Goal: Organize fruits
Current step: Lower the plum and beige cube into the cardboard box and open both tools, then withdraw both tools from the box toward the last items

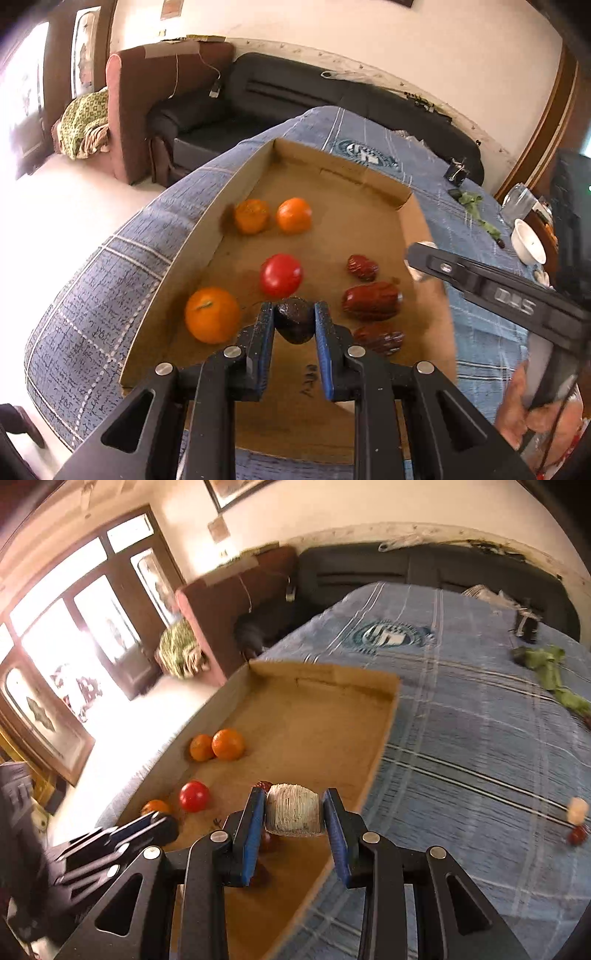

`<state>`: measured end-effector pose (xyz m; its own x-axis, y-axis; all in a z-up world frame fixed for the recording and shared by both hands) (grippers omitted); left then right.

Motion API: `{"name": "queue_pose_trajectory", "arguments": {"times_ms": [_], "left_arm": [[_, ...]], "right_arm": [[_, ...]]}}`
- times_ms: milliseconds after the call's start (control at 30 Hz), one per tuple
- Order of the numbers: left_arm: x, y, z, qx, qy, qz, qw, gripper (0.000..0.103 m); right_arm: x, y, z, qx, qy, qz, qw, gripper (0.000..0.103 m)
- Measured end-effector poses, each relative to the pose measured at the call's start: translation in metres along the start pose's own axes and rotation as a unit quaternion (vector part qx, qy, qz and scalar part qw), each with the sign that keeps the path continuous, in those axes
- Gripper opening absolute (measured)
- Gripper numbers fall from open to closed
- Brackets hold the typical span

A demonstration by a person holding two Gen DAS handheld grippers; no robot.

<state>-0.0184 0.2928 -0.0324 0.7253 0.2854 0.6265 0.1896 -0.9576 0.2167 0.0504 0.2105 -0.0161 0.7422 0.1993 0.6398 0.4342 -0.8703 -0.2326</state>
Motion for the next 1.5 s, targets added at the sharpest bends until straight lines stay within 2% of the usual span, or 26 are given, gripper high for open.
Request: {"name": "queue_pose_trajectory", "arguments": {"times_ms": [167, 367, 400, 467, 533, 633, 767, 867, 1067, 1167, 1333, 1500], "left_arm": [[-0.004, -0.01, 0.009, -0.006, -0.008, -0.008, 0.9999, 0.021], [-0.007, -0.012, 0.011, -0.013, -0.009, -0.019, 0.9997, 0.023], [-0.007, -0.012, 0.009, -0.013, -0.009, -0.02, 0.9997, 0.024], [-0.006, -0.012, 0.007, -0.014, -0.007, -0.021, 0.9997, 0.037], [-0.004, -0.012, 0.001, -0.013, -0.002, -0.02, 0.9997, 0.041], [0.0, -0.009, -0.012, -0.008, 0.009, -0.015, 0.9998, 0.046], [0.005, -0.001, -0.031, -0.012, 0.027, -0.014, 0.9995, 0.057], [0.007, 0.013, -0.045, -0.016, 0.039, -0.002, 0.9991, 0.058], [0.005, 0.054, -0.065, -0.031, 0.054, 0.039, 0.9973, 0.063], [0.001, 0.074, -0.07, -0.041, 0.058, 0.056, 0.9959, 0.064], [-0.009, 0.104, -0.067, -0.062, 0.049, 0.08, 0.9936, 0.064], [-0.02, 0.131, -0.053, -0.071, 0.029, 0.101, 0.9919, 0.064]], "right_arm": [[0.0, 0.006, 0.031, -0.028, -0.021, 0.003, 0.999, 0.036], [0.006, 0.004, 0.04, -0.037, -0.018, -0.004, 0.999, 0.037], [0.006, 0.003, 0.04, -0.036, -0.017, -0.005, 0.999, 0.037], [0.006, 0.003, 0.039, -0.035, -0.015, -0.004, 0.999, 0.047], [0.008, 0.001, 0.034, -0.032, -0.007, -0.001, 0.999, 0.053], [0.013, 0.001, 0.018, -0.027, 0.012, 0.002, 1.0, 0.053], [0.018, 0.008, -0.011, -0.027, 0.042, 0.011, 0.999, 0.062], [0.012, 0.017, -0.03, -0.028, 0.054, 0.021, 0.998, 0.063], [-0.012, 0.066, -0.061, -0.049, 0.06, 0.053, 0.996, 0.064], [-0.022, 0.109, -0.08, -0.074, 0.067, 0.079, 0.992, 0.064], [-0.046, 0.204, -0.118, -0.141, 0.079, 0.145, 0.976, 0.063], [-0.065, 0.264, -0.127, -0.175, 0.064, 0.181, 0.966, 0.063]]}}
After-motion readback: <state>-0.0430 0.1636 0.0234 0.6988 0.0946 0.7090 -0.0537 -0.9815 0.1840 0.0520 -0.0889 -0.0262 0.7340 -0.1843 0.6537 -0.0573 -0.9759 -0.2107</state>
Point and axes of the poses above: each gripper's, at about its wrist camera, not at the fingertips, and z roughly the way its jaws point, y to its right, x to its top, the point moved 10 cm from there along z, roughly the way its jaws point, and after that the axes turned 1 degree about z, right-handed, at the moved point
